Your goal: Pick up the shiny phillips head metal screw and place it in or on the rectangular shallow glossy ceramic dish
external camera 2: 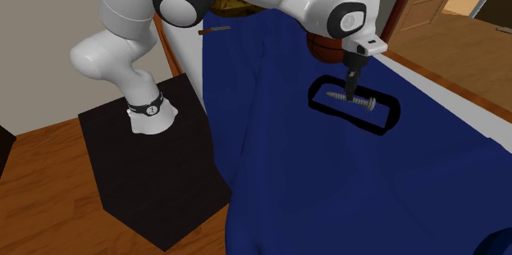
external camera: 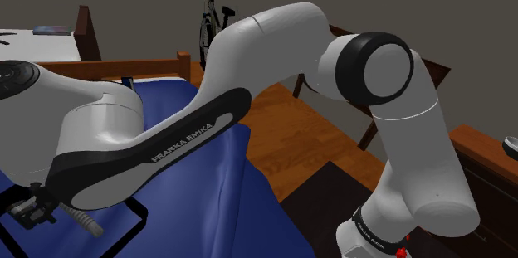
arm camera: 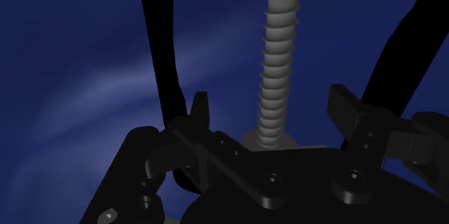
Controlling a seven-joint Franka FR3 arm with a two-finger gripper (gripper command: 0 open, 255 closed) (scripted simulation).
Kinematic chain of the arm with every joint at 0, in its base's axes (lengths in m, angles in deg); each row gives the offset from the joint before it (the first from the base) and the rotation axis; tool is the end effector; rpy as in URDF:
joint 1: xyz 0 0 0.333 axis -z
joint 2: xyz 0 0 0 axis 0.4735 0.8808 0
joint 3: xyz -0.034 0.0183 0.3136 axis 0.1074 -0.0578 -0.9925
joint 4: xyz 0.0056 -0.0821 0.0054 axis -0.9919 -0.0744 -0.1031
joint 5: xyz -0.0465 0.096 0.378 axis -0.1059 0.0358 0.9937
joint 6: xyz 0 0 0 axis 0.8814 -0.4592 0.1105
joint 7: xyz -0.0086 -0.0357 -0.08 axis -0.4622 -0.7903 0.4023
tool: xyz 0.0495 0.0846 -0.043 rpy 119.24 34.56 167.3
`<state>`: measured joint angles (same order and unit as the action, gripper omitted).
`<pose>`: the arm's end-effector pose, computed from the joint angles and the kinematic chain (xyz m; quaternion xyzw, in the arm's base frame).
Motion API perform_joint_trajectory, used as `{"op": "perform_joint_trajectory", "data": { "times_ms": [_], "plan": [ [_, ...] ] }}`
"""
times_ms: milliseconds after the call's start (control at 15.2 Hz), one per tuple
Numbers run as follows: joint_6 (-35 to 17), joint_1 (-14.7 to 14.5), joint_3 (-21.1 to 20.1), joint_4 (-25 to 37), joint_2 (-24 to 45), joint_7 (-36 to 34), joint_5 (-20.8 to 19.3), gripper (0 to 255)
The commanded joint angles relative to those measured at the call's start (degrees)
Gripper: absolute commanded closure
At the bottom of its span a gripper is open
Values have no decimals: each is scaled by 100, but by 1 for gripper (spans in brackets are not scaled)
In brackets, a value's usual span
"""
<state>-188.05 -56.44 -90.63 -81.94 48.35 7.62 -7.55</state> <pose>0.4439 0.5763 0.3174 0.9734 0.1929 0.1223 0.0202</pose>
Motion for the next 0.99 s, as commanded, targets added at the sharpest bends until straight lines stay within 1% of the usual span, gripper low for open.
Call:
{"op": "perform_joint_trajectory", "data": {
  "times_ms": [0,132,396,924],
  "plan": [
    [0,0,0,0,0,0,0,0],
    [0,0,0,0,0,0,0,0],
    [397,67,-199,-14,-435,109,246,0],
    [397,67,-199,-14,-435,109,246,0]
  ]
}}
